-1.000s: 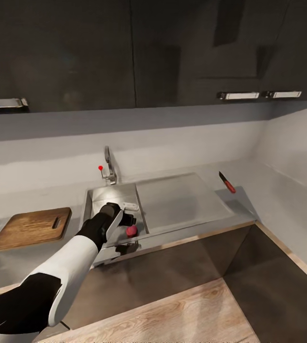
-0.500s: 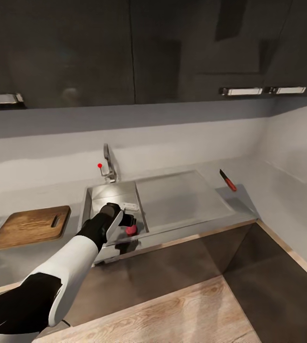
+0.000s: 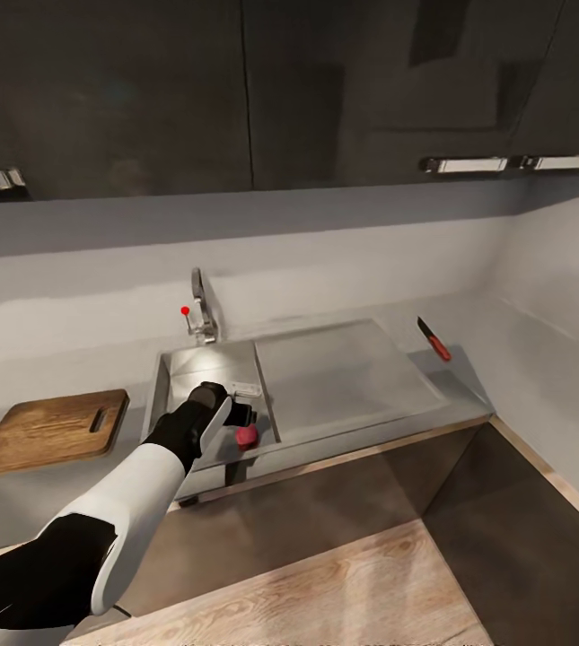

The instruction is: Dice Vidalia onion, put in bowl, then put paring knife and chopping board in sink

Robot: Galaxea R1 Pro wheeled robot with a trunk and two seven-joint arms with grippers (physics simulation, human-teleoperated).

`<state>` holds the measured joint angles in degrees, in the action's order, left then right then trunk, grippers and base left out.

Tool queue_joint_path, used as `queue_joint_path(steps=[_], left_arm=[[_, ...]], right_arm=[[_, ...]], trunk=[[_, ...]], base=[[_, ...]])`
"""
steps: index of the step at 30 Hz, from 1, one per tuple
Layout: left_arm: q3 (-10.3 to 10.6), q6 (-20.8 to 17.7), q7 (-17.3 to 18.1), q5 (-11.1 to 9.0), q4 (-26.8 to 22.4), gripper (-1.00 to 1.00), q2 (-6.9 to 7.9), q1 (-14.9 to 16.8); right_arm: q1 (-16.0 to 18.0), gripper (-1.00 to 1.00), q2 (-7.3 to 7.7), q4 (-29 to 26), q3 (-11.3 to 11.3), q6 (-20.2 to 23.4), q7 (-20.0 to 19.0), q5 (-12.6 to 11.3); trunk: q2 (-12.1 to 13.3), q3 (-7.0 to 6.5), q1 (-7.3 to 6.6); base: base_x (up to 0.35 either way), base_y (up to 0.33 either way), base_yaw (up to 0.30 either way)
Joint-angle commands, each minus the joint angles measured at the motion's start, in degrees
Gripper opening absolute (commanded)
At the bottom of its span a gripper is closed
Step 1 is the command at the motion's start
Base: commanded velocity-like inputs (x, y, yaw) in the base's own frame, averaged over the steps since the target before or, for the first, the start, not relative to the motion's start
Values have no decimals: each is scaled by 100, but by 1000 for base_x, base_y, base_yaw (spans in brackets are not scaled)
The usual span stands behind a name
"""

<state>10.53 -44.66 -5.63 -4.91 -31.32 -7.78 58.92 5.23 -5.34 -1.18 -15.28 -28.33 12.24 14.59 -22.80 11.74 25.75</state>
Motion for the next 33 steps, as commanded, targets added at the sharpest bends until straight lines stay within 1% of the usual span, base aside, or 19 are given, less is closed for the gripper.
queue_joint_path(steps=[1, 12, 21, 33], left_arm=[[28, -23, -52, -54, -4, 100, 4, 5], [34, -17, -52, -54, 99, 100, -4, 2], [37, -17, -52, -54, 108, 100, -5, 4], [37, -17, -52, -54, 135, 100, -5, 2]], right_arm=[[4, 100, -2, 4, -36, -11, 33, 61], [4, 100, 5, 4, -36, -13, 33, 61], [4, 100, 7, 4, -36, -12, 33, 61], [4, 100, 15, 4, -37, -14, 33, 61]], trunk=[[-12, 19, 3], [-12, 98, 3], [-12, 163, 3], [-12, 248, 3]], base=[[0, 0, 0], [3, 0, 0], [115, 0, 0], [10, 0, 0]])
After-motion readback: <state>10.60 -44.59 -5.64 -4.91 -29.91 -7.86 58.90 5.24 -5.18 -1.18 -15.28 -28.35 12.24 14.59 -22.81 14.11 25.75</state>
